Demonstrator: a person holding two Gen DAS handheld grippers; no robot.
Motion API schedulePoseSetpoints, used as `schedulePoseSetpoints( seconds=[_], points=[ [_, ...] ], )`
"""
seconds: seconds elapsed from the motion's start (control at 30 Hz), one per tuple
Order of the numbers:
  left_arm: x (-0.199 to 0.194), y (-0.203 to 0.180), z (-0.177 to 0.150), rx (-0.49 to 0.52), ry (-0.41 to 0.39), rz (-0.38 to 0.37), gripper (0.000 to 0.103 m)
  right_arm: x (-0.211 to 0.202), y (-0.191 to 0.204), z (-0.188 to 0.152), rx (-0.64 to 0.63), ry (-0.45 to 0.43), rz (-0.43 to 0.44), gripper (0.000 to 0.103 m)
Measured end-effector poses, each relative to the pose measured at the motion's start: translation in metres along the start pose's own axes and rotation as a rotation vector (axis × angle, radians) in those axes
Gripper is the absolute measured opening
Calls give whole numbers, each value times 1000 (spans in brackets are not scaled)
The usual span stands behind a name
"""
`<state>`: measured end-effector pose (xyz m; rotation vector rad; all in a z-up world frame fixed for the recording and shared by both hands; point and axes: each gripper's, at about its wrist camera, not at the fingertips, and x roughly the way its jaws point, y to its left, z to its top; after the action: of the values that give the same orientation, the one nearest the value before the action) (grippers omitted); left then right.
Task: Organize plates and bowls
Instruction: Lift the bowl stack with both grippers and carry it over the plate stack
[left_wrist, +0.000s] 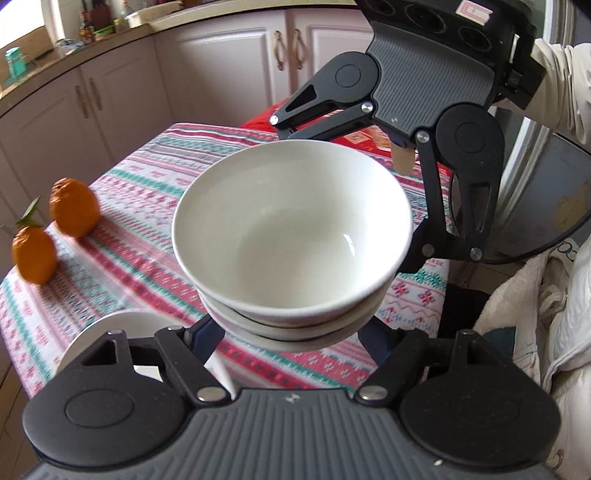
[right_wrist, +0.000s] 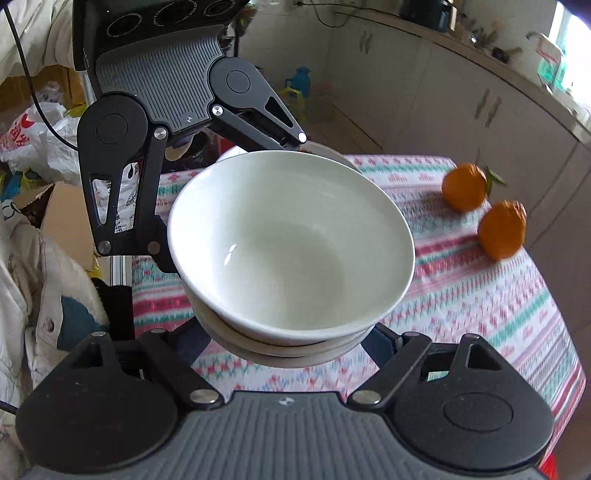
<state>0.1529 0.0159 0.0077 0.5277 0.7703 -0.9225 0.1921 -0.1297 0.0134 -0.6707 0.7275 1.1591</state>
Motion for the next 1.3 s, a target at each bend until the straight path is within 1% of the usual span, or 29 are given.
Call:
schedulePoseSetpoints(
  seconds=[0.33, 0.63, 0.8, 1.1, 1.3],
  points=[
    [-27, 32, -26, -65, 7, 103, 78, 34, -7, 52, -98, -15, 30, 90],
    [-33, 68, -54, -128, 40, 151, 78, 80, -15, 90, -144, -8, 70, 90],
    [-32, 79, -65, -152, 54, 157, 78, 100, -19, 100, -143, 3, 97, 90],
    [-27, 91, -75, -178, 65, 153, 78, 112, -21, 103, -110, 11, 119, 90],
    [-27, 92, -75, -180, 61, 154, 78, 116, -26, 103, -90, 7, 133, 90]
  ],
)
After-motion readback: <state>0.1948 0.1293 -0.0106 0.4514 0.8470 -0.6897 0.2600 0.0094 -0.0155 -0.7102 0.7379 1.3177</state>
